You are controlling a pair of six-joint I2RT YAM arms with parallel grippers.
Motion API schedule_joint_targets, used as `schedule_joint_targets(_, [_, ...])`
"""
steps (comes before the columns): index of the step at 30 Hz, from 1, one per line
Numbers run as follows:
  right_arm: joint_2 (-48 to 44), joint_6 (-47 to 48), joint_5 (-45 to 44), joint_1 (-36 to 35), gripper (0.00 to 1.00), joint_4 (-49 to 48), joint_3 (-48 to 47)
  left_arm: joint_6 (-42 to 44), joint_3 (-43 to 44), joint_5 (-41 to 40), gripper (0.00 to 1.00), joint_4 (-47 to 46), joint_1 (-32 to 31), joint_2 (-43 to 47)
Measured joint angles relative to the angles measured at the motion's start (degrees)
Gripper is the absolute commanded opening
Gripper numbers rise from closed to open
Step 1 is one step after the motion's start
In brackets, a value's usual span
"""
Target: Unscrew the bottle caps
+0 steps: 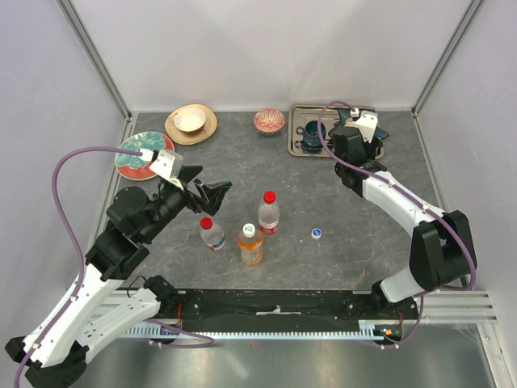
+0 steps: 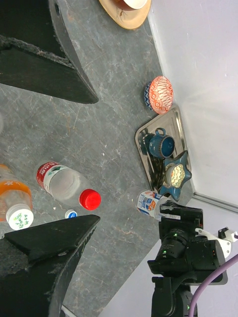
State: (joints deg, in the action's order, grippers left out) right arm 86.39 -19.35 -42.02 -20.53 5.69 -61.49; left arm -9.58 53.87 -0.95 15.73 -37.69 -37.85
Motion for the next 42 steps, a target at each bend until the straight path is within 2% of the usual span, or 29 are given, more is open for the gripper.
schedule_joint_targets(7, [-0.1,-0.1,1.0,0.0,0.78,0.8,-0.2,0.0,-0.1,0.0,1.0,0.0,0.0,0.1])
schedule_joint_targets(13, [-1.6,-1.1,2.6,-0.3,0.82,3.4,-0.7,0.0,-0.1,0.0,1.0,0.0,0.0,0.1])
schedule_joint_targets(19, [-7.0,-2.2,3.8,-4.3,0.82,12.1,-10.2,0.0,-0.1,-0.4,1.0,0.0,0.0,0.1])
schedule_joint_targets(23, [-12.2,0.2,1.8,-13.9,0.98,15.0,-15.9,0.1,0.0,-2.8,1.0,0.0,0.0,-0.4])
schedule_joint_targets(26, [-13.0,4.1,-3.4,-26.2,0.98,16.2,-20.0,0.0,0.9,-6.8,1.0,0.9,0.0,-1.8])
schedule_joint_targets(29, [-11.7,6.7,-10.6,-35.4,0.98,17.7,-21.9,-0.8,4.4,-11.6,0.99,3.2,0.0,-5.3])
schedule_joint_targets(30, [-11.5,6.8,-12.0,-36.5,0.98,18.3,-22.2,-1.5,5.9,-12.9,0.99,4.2,0.0,-6.6])
schedule_joint_targets(33, [-12.0,7.4,-13.3,-37.1,0.98,19.5,-21.8,-3.9,10.0,-15.1,1.0,7.4,0.1,-10.2])
schedule_joint_targets(34, [-13.6,7.6,-12.9,-36.9,0.94,17.5,-20.1,-4.7,11.0,-15.5,1.0,8.4,0.1,-11.1])
schedule_joint_targets(39, [-27.4,6.5,-3.9,-34.0,0.98,8.9,-8.1,-7.6,12.1,-15.6,1.0,11.7,0.1,-12.1])
schedule_joint_targets(42, [-26.4,4.5,0.7,-32.1,0.98,10.7,-12.9,-8.6,12.1,-15.5,0.99,12.3,0.1,-12.0])
